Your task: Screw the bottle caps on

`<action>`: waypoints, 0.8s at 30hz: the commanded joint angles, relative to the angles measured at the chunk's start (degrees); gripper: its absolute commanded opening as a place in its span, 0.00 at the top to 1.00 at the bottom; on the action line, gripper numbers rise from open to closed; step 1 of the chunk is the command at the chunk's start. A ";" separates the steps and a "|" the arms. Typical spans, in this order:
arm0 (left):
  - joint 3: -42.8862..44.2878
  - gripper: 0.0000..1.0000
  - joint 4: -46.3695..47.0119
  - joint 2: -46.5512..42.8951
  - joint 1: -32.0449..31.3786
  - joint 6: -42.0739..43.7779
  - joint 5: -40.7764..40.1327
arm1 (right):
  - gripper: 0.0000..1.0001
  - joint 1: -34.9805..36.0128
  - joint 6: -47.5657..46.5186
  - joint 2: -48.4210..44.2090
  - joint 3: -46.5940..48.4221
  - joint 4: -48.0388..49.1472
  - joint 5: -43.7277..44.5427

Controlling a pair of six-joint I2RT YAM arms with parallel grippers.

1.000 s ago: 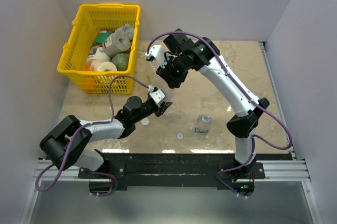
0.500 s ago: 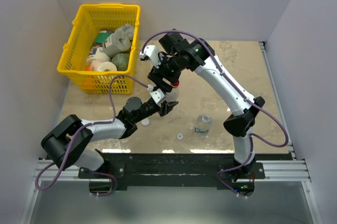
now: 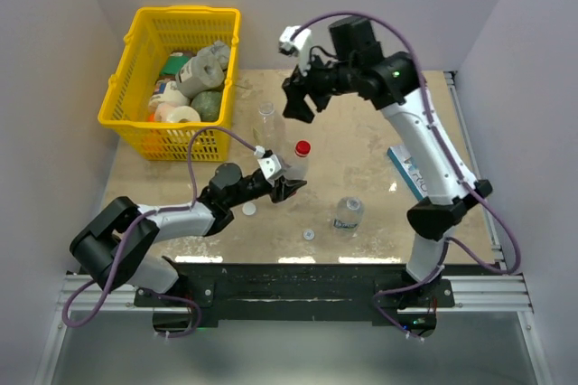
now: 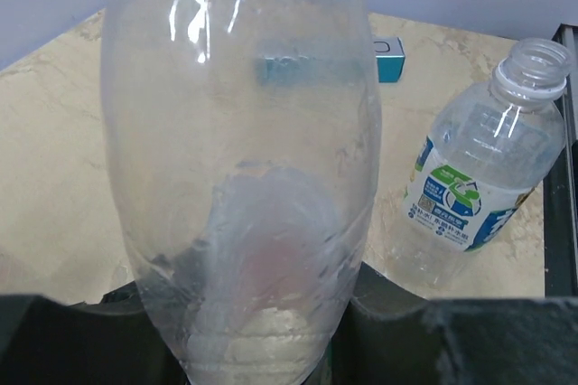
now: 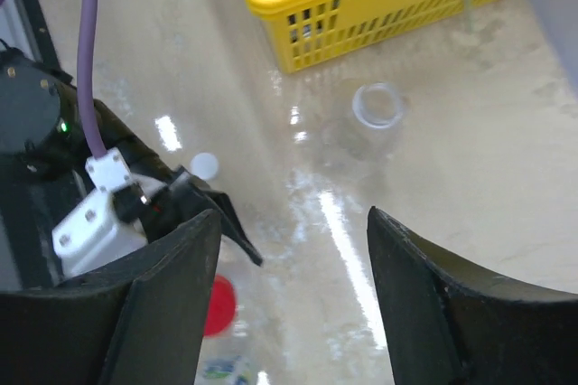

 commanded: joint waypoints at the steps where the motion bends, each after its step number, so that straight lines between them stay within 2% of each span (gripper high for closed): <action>1: 2.33 1.00 -2.35 -2.36 1.83 5.20 8.55 | 0.33 -3.00 -13.49 -10.39 -5.32 4.13 -8.00; 10: 2.25 1.00 -12.46 -5.62 3.94 18.45 15.86 | 0.39 -3.00 -55.41 -21.65 -18.77 -15.11 -10.11; 12: 1.89 1.00 -13.52 -6.41 3.95 20.85 16.04 | 0.38 -2.13 -61.99 -23.58 -22.12 -15.04 -9.50; 15: 2.07 1.00 -13.17 -6.15 4.03 21.65 16.48 | 0.38 0.07 -70.09 -26.40 -27.65 -15.13 -7.39; 24: 3.12 1.00 -8.07 -3.34 4.03 19.89 16.66 | 0.44 5.44 -80.22 -25.35 -30.91 -15.13 -6.68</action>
